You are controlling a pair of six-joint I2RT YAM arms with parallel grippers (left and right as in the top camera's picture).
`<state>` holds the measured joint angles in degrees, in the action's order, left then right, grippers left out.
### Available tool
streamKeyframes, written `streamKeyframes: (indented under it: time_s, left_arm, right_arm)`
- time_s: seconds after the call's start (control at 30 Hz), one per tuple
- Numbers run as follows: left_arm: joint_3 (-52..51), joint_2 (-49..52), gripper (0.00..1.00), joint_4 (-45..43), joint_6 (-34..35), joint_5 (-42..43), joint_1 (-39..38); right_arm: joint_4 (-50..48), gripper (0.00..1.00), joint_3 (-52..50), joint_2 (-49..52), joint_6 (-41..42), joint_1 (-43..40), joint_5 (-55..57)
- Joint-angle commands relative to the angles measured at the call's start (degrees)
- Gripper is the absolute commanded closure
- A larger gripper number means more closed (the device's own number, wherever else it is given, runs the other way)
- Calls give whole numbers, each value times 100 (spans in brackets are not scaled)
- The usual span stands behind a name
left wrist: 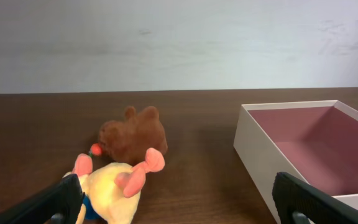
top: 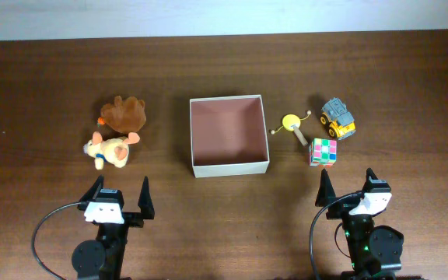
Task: Pack container
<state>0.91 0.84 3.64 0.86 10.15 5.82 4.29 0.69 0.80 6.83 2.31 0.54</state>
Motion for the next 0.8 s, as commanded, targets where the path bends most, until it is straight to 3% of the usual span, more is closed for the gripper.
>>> streamKeyframes:
  time_s: [0.0,0.77]
  left_arm:
    - [-37,-55,1,4,-50,59,35]
    - [-37,-55,1,4,-50,61,35]
  right_arm:
    - [28,1,-37,-59,-42,35,-31]
    - [20,1,-37,-57,-39,31,-210]
